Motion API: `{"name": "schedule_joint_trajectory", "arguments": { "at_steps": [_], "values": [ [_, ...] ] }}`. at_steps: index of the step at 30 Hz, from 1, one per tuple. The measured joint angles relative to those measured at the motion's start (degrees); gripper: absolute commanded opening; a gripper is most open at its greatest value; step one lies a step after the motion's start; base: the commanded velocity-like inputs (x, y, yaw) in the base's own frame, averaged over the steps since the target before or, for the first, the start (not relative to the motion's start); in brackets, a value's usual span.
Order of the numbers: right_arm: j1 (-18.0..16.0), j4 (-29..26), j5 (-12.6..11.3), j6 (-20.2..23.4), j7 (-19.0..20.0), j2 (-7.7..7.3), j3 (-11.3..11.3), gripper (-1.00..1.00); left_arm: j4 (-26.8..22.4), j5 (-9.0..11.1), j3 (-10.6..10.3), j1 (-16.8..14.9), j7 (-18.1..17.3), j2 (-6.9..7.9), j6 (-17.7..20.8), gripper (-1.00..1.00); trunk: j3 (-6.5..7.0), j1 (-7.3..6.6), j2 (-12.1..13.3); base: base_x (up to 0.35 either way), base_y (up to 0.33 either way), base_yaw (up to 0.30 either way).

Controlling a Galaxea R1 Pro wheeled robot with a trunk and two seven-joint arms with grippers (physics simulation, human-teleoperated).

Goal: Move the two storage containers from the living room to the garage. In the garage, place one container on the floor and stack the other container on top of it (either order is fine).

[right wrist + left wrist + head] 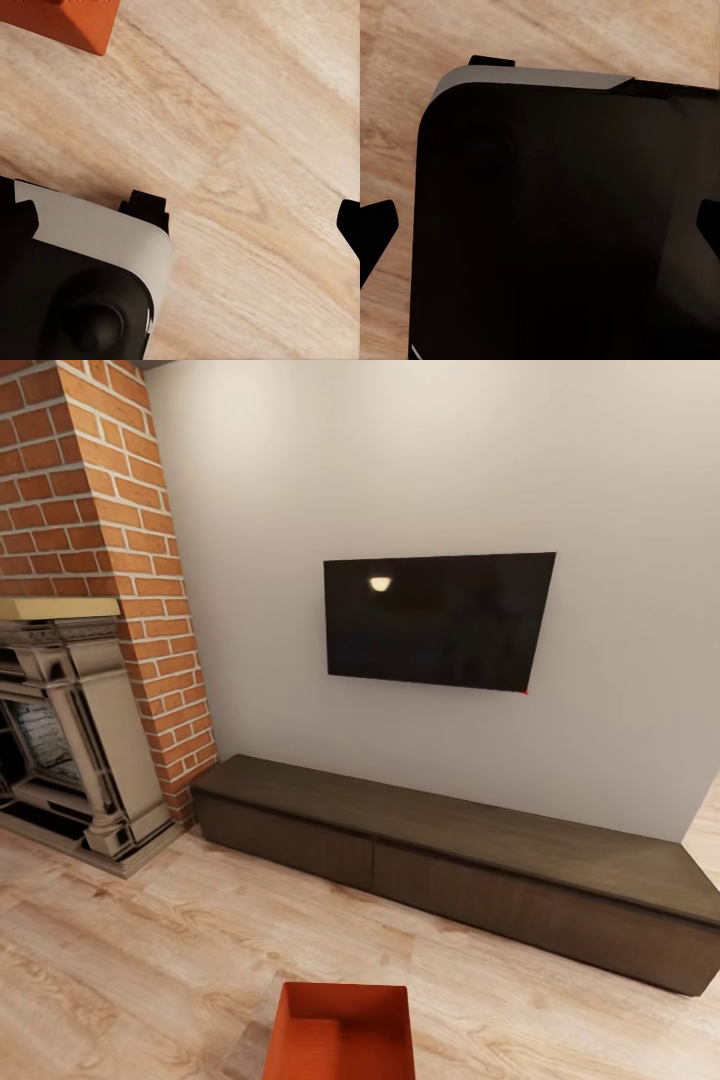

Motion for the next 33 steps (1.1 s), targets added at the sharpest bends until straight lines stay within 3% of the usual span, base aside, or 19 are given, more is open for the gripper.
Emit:
{"name": "schedule_joint_trajectory", "arguments": {
  "at_steps": [18, 33],
  "values": [
    [0.00, 0.00, 0.00, 0.00, 0.00, 0.00, 0.00, 1.00, 0.00, 0.00, 0.01, 0.00, 0.00, 0.00, -0.01, 1.00, 0.00, 0.00, 0.00, 0.000, 0.114, 0.000],
    [0.00, 0.00, -0.06, 0.07, -0.01, 0.31, 0.00, 1.00, 0.00, -0.01, 0.01, 0.00, 0.00, -0.01, 0.01, 1.00, 0.00, 0.00, 0.00, 0.000, 0.010, -0.047]
  ]
}}
